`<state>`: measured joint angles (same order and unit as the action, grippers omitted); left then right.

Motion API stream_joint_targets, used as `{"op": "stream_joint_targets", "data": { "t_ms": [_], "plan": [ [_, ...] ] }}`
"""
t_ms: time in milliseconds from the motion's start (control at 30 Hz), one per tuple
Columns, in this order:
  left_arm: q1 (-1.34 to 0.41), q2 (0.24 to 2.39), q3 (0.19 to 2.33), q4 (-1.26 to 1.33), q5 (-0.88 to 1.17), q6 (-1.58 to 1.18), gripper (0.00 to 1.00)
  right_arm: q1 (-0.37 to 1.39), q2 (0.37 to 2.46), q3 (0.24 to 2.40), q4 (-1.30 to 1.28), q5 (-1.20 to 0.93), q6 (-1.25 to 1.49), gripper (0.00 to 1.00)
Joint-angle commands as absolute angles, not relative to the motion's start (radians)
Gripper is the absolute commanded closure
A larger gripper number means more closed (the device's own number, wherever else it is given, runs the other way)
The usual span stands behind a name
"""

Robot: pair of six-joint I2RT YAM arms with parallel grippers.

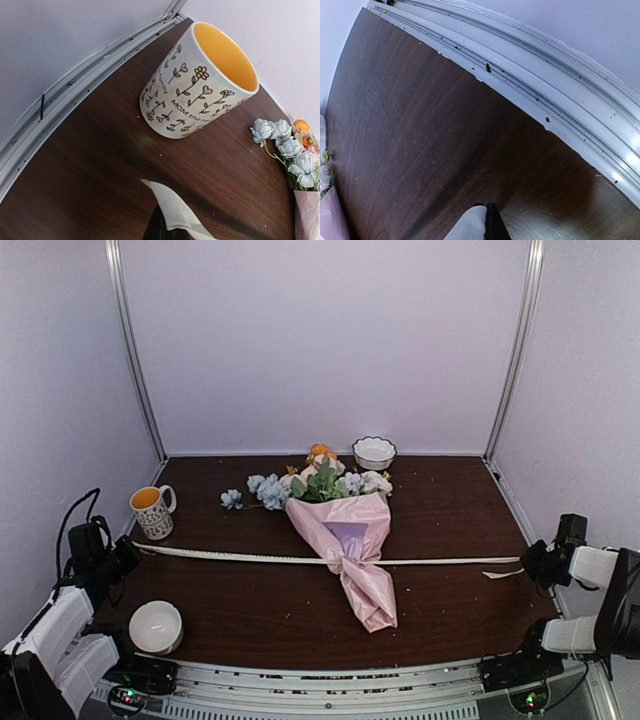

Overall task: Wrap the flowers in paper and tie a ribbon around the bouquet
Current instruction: Tie the ribbon around the folded bouquet.

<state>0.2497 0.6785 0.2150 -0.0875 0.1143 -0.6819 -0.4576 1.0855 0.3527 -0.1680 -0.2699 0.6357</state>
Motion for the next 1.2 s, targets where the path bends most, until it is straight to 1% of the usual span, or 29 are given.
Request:
{"op": "stream_joint_targets", "data": {
  "t_ms": [0,200,400,500,600,700,800,833,900,967,1033,1100,1167],
  "plan": [
    [0.325,0.667,0.217,-0.039,-0.055,-0.738,1.00,-0.538,1.101,0.383,-0.109,-0.138,0.606,1.00],
    [0.357,0.675,0.210,-0.027,-0.046,-0.757,1.00,-0.603,1.085,0.386,-0.127,-0.174,0.555,1.00],
    [0.373,0.683,0.219,-0.026,-0.040,-0.749,1.00,-0.604,1.073,0.396,-0.131,-0.186,0.533,1.00],
    [0.399,0.688,0.214,-0.020,-0.034,-0.765,1.00,-0.608,1.074,0.394,-0.129,-0.147,0.548,1.00],
    [0.406,0.690,0.219,-0.023,-0.026,-0.760,1.00,-0.622,1.058,0.395,-0.127,-0.155,0.553,1.00],
    [0.406,0.690,0.221,-0.016,-0.021,-0.752,1.00,-0.625,1.033,0.385,-0.126,-0.172,0.534,1.00],
    [0.392,0.693,0.229,0.046,0.043,-0.689,1.00,-0.595,0.992,0.384,-0.104,-0.230,0.516,1.00],
    [0.353,0.693,0.248,0.058,0.058,-0.652,1.00,-0.548,0.969,0.391,-0.104,-0.225,0.506,1.00],
    [0.177,0.683,0.312,0.071,0.024,-0.547,1.00,-0.376,0.903,0.427,-0.142,-0.146,0.469,1.00],
    [-0.026,0.662,0.365,0.059,-0.084,-0.469,1.00,-0.173,0.873,0.485,-0.178,-0.085,0.450,1.00],
    [-0.210,0.642,0.411,0.060,-0.196,-0.389,1.00,-0.010,0.847,0.544,-0.197,-0.028,0.442,1.00],
    [-0.330,0.641,0.449,0.097,-0.239,-0.316,1.00,0.135,0.837,0.605,-0.195,0.005,0.421,1.00],
    [-0.413,0.689,0.506,0.122,-0.220,-0.255,1.00,0.269,0.859,0.684,-0.196,0.004,0.377,1.00]
  ]
}}
